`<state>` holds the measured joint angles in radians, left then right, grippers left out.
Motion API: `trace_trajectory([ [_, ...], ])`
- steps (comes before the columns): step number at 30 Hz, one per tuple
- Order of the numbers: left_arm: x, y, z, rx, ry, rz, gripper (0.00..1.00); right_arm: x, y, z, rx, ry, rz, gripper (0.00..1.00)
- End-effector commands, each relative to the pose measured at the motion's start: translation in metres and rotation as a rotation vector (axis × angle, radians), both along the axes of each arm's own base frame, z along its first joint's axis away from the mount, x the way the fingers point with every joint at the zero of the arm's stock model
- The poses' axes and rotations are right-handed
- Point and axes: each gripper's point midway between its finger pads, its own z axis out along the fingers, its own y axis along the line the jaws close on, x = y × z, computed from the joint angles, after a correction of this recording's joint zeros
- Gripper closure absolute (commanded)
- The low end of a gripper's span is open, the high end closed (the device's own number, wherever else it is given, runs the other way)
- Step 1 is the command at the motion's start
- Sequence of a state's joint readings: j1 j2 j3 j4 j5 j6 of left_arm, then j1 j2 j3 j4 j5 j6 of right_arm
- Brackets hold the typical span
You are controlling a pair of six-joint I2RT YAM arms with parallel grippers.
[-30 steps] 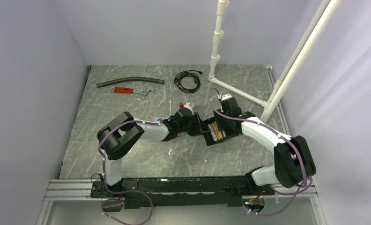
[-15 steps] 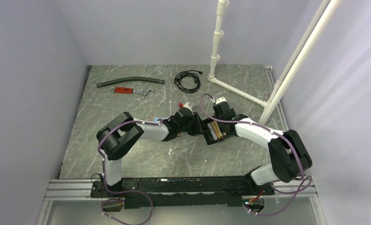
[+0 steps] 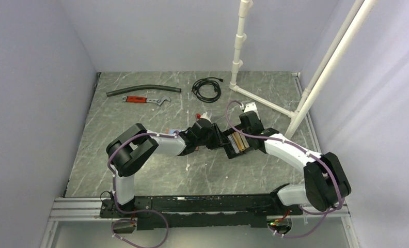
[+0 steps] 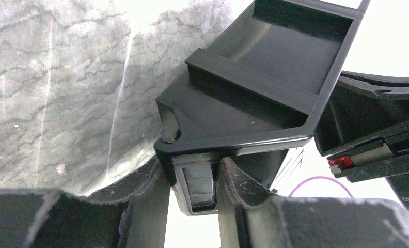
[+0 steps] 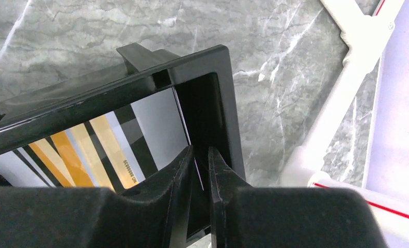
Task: Put the credit cards into the card holder
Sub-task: Pick up the credit card from the storage box.
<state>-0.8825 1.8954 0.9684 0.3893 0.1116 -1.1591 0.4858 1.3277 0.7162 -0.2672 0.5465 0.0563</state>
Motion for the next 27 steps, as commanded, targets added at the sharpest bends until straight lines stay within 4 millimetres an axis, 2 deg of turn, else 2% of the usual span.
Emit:
trace_trajectory([
  [1,-0.011,0.005,0.000,0.022,-0.001,-0.043,1.00,0.004,-0.001,-0.010,-0.001,0.006,-0.007,0.80],
  [9,-0.012,0.003,0.002,0.017,-0.003,-0.052,1.00,0.011,0.015,-0.023,0.043,0.034,0.053,0.73],
  [12,-0.013,0.001,0.001,0.012,0.007,-0.059,1.00,0.013,0.012,-0.020,0.030,0.021,0.035,0.77],
  [14,-0.014,-0.002,-0.003,0.012,0.021,-0.070,1.00,0.015,0.007,-0.009,0.007,0.002,0.020,0.84],
  [16,-0.014,-0.008,-0.006,0.003,0.053,-0.088,1.00,0.017,0.005,0.011,0.007,-0.024,-0.007,1.00],
  [19,-0.013,-0.019,-0.009,-0.031,0.094,-0.107,1.00,0.014,0.008,0.039,0.063,-0.050,-0.021,1.00],
  [22,-0.013,-0.031,-0.015,-0.057,0.146,-0.124,1.00,0.007,0.014,0.058,0.144,-0.048,-0.053,1.00],
  [23,-0.014,-0.034,-0.017,-0.061,0.168,-0.125,0.95,0.004,0.014,0.064,0.160,-0.043,-0.063,1.00],
  [25,-0.016,-0.037,-0.021,-0.074,0.193,-0.128,0.78,-0.001,0.016,0.075,0.189,-0.037,-0.072,1.00],
  [27,-0.016,-0.036,-0.019,-0.085,0.187,-0.124,0.65,-0.003,0.019,0.090,0.223,-0.040,-0.074,1.00],
])
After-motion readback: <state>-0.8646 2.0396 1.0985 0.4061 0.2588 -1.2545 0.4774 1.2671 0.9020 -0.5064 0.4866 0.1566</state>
